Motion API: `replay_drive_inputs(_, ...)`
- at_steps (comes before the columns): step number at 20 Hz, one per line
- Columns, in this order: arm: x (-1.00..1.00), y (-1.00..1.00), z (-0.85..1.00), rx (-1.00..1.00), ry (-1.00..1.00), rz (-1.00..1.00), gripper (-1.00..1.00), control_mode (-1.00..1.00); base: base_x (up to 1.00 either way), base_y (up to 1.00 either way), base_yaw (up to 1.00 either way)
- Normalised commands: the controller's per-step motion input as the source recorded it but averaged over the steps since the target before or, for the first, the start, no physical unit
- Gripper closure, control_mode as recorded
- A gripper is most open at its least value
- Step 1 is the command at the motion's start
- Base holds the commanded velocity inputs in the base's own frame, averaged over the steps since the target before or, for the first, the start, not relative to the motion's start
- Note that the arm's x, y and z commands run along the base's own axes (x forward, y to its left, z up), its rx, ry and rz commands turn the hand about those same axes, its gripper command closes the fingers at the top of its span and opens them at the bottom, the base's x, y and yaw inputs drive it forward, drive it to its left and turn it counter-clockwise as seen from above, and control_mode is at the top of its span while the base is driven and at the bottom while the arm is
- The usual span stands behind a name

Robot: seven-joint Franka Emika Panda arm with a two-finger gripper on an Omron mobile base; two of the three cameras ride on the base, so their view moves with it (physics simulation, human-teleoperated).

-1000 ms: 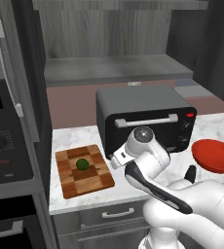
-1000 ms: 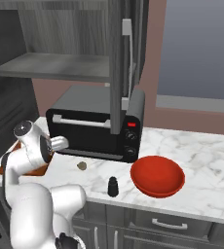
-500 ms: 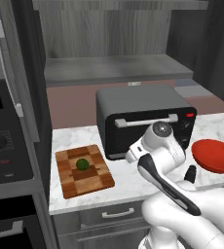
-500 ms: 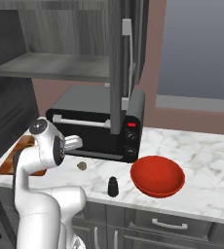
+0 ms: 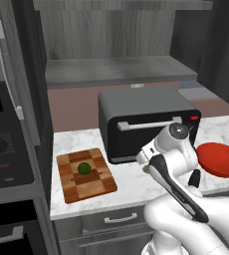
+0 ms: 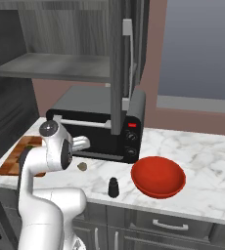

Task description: Open the cabinet. Place the bowl and condiment on the counter. Then place the lime and garlic on the cutting board.

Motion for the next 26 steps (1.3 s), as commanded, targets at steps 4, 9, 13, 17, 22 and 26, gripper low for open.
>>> replay_drive_inputs(4, 0.0, -0.02, -0.18, 0.0, 0.01, 0.0, -1.0, -1.0, 0.0, 0.0, 0.0)
replay_drive_inputs(9, 0.0, -0.02, -0.32, 0.0, 0.04, 0.0, -1.0, -1.0, 0.0, 0.0, 0.0)
replay_drive_inputs(13, 0.0, 0.0, -0.36, 0.0, 0.03, 0.0, -1.0, -1.0, 0.0, 0.0, 0.0)
replay_drive_inputs(17, 0.0, 0.0, -0.42, 0.0, 0.01, 0.0, -1.0, -1.0, 0.0, 0.0, 0.0)
replay_drive_inputs(22, 0.0, 0.0, -0.48, 0.0, 0.0, 0.0, -1.0, -1.0, 0.0, 0.0, 0.0)
replay_drive_inputs(26, 0.0, 0.0, -0.52, 0.0, 0.0, 0.0, -1.0, -1.0, 0.0, 0.0, 0.0)
